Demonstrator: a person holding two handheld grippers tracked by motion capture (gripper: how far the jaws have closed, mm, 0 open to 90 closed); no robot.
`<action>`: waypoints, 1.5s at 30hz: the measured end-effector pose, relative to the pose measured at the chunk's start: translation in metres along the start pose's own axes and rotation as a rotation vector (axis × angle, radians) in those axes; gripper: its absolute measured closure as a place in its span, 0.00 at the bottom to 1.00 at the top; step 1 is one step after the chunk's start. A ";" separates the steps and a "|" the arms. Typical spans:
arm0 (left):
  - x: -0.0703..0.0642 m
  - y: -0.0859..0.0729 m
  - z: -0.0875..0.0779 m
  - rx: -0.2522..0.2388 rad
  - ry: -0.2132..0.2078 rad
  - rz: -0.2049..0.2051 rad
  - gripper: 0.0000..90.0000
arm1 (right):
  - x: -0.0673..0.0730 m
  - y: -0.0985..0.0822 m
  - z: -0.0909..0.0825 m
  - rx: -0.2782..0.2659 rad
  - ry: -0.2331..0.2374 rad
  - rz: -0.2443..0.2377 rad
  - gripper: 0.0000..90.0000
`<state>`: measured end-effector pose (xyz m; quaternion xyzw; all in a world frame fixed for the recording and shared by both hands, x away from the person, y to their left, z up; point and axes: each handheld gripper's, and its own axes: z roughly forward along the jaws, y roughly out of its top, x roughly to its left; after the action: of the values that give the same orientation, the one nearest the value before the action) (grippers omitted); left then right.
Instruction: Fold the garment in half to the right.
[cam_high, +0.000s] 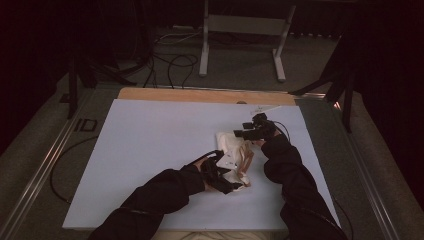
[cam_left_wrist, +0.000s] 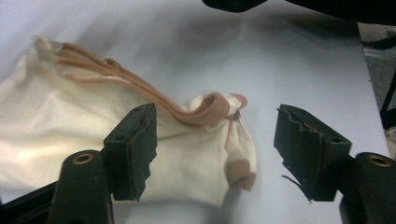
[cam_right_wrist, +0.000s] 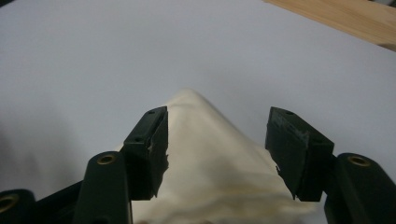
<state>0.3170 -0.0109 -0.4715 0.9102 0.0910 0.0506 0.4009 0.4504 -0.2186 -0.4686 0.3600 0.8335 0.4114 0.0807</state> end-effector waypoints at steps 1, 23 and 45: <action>0.000 0.000 0.000 0.000 0.000 0.000 0.29 | 0.000 0.000 0.000 0.000 0.000 0.000 0.44; -0.011 -0.063 -0.065 -0.078 0.050 -0.131 0.00 | 0.027 -0.018 -0.012 0.059 0.041 -0.060 0.55; -0.022 -0.117 -0.098 -0.200 0.101 -0.238 0.00 | 0.019 -0.059 -0.042 0.063 -0.135 -0.087 0.99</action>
<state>0.2650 0.1321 -0.4924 0.8448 0.2127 0.0574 0.4875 0.3867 -0.2560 -0.4822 0.3527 0.8536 0.3556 0.1433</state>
